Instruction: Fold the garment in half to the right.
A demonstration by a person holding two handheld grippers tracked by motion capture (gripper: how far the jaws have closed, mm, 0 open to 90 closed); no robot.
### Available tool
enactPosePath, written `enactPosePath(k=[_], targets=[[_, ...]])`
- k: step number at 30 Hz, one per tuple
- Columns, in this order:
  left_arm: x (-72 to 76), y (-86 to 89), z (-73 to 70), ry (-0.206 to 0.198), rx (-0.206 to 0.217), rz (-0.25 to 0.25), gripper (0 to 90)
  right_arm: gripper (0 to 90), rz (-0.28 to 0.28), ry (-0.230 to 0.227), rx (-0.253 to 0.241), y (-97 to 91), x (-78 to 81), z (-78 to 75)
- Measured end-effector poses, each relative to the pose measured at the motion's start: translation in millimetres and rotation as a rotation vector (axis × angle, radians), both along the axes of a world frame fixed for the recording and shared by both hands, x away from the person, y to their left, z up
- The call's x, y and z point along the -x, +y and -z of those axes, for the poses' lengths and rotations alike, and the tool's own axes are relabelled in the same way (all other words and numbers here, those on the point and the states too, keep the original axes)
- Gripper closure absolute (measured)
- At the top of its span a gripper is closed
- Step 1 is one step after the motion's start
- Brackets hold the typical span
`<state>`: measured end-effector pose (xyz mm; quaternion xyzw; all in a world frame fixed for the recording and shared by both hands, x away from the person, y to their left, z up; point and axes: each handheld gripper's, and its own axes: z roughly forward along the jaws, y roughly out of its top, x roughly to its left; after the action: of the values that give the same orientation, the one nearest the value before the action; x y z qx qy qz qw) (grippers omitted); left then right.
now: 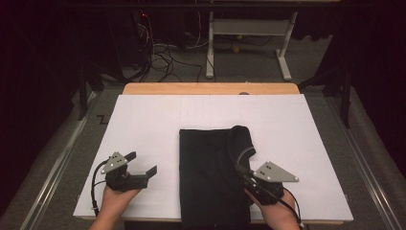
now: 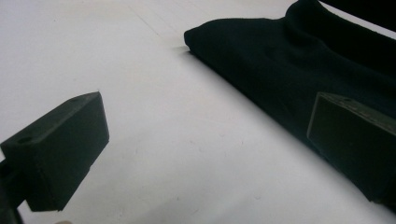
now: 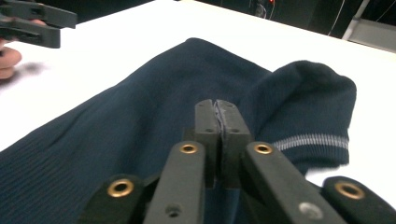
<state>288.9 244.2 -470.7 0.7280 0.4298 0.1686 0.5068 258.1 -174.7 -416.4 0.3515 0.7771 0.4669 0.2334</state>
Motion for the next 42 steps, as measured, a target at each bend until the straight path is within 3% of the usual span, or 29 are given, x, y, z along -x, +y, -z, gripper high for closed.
enactPosePath(k=[2,10,15,19,25,33,39,42], targets=[[0.1,1.5,-0.6,-0.006,0.012,0.003,0.0,90.0,-0.002,0.010,0.005,8.8,-9.2,-4.3],[1.8,4.7,1.9,-0.017,0.014,0.005,0.0,90.0,0.003,0.002,0.129,52.8,-42.3,-16.6],[5.2,3.8,0.1,-0.024,0.019,0.023,0.0,90.0,0.028,0.041,0.213,75.7,-67.0,-9.7],[8.2,4.5,-0.3,-0.028,0.019,0.019,0.0,90.0,0.072,0.105,0.273,81.4,-84.5,4.7],[10.3,8.6,1.2,-0.025,0.020,0.006,0.0,90.0,0.120,0.150,0.309,65.7,-95.1,21.5],[11.9,10.8,3.7,-0.014,0.023,-0.005,0.0,90.0,0.211,0.161,0.274,19.5,-97.1,33.7],[11.8,9.0,2.9,-0.015,0.022,0.009,0.0,90.0,0.262,0.140,0.228,-16.8,-88.0,37.5],[11.4,8.0,2.2,-0.017,0.029,0.015,0.0,89.4,0.257,0.094,0.132,-39.9,-75.6,33.1]])
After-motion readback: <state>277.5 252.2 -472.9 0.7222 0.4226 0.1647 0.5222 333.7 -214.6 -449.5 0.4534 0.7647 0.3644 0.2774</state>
